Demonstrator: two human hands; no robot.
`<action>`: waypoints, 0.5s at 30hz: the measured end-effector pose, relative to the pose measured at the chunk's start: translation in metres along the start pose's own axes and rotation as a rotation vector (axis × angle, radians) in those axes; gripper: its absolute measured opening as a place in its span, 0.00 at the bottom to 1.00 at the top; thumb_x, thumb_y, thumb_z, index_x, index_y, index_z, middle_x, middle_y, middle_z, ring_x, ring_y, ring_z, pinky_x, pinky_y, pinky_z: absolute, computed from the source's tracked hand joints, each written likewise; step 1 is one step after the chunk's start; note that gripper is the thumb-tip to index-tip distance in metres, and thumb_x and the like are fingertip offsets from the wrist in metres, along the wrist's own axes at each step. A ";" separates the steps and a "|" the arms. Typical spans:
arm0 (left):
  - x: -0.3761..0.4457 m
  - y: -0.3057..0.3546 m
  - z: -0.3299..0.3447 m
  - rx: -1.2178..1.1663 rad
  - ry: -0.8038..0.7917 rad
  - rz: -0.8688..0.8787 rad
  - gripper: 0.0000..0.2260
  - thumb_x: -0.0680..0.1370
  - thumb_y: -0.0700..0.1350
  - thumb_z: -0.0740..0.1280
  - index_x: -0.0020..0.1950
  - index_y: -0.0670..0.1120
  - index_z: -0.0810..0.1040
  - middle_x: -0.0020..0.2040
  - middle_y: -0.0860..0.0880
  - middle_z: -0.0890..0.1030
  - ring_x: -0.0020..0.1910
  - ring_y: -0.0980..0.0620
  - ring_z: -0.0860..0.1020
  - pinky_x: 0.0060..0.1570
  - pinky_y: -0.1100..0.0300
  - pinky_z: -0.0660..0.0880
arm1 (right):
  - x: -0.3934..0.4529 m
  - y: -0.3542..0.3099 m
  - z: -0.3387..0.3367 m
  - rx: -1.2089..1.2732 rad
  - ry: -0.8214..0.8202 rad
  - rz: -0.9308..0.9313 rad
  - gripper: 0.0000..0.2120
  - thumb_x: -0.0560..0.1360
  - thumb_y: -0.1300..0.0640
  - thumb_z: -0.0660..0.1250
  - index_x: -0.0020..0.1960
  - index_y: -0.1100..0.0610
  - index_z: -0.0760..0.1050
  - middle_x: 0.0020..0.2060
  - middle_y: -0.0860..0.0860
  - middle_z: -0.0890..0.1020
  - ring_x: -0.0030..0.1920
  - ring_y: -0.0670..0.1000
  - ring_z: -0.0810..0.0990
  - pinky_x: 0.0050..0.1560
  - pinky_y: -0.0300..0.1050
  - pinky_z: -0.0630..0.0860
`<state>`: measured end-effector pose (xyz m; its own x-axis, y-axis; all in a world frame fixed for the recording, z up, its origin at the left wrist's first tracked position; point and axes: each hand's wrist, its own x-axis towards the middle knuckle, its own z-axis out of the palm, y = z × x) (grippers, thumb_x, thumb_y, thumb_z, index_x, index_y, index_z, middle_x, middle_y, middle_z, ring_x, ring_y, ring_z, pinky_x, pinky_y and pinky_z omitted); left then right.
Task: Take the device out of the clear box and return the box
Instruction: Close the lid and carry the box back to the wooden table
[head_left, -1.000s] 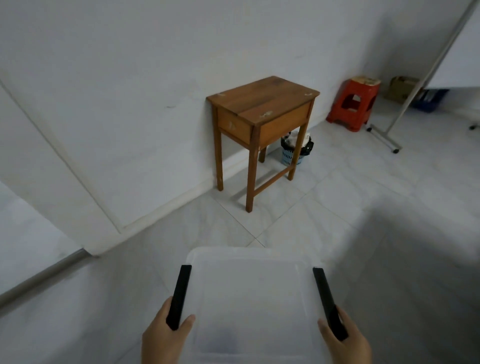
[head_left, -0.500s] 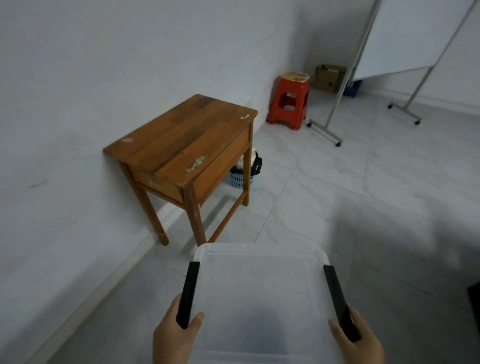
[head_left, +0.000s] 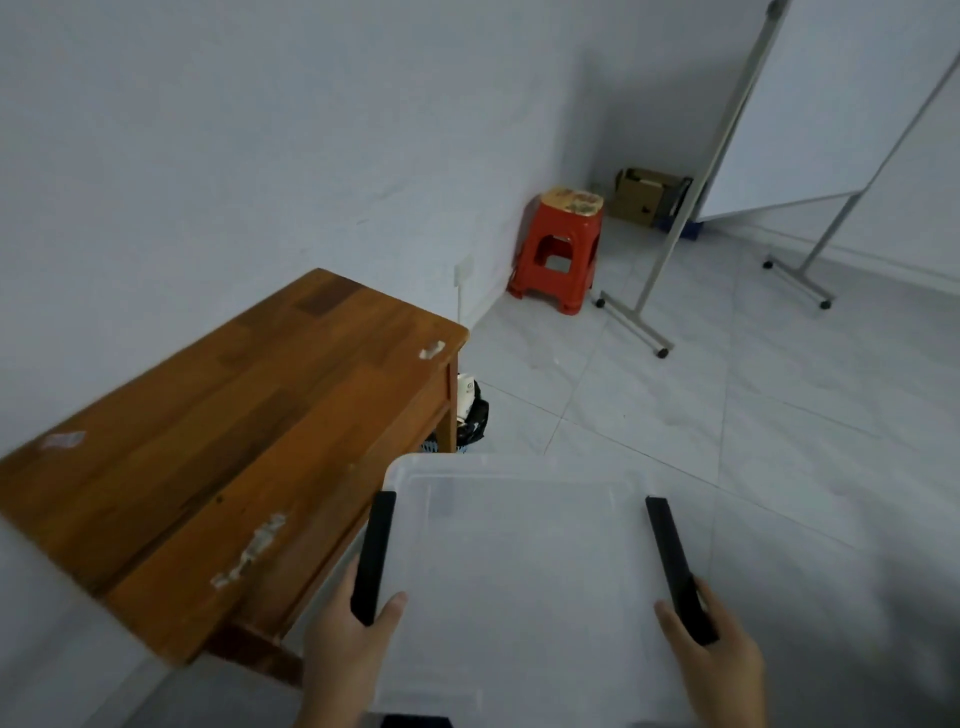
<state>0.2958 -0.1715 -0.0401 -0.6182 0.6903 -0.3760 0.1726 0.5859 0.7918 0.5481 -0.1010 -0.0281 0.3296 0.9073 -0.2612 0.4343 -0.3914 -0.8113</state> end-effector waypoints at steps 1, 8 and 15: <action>0.019 0.014 0.002 0.014 0.014 0.024 0.26 0.72 0.45 0.68 0.69 0.47 0.64 0.64 0.44 0.74 0.63 0.43 0.71 0.63 0.50 0.67 | 0.018 -0.014 0.010 0.008 -0.009 -0.013 0.24 0.68 0.63 0.71 0.63 0.60 0.71 0.49 0.62 0.79 0.53 0.60 0.77 0.61 0.54 0.69; 0.158 0.106 -0.031 -0.063 0.152 0.086 0.24 0.73 0.44 0.66 0.67 0.47 0.66 0.60 0.44 0.76 0.57 0.45 0.73 0.59 0.49 0.70 | 0.127 -0.144 0.110 0.053 -0.056 -0.192 0.23 0.69 0.61 0.69 0.63 0.57 0.71 0.57 0.61 0.79 0.57 0.58 0.77 0.60 0.51 0.70; 0.248 0.133 -0.082 -0.196 0.401 -0.053 0.23 0.73 0.44 0.66 0.67 0.46 0.66 0.60 0.44 0.76 0.59 0.43 0.72 0.60 0.46 0.70 | 0.184 -0.265 0.224 -0.054 -0.287 -0.387 0.23 0.71 0.59 0.68 0.65 0.56 0.70 0.56 0.60 0.80 0.51 0.57 0.77 0.54 0.48 0.71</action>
<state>0.1022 0.0429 0.0111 -0.8774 0.4194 -0.2329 0.0080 0.4981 0.8671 0.3061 0.2042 0.0215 -0.1057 0.9907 -0.0857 0.5244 -0.0176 -0.8513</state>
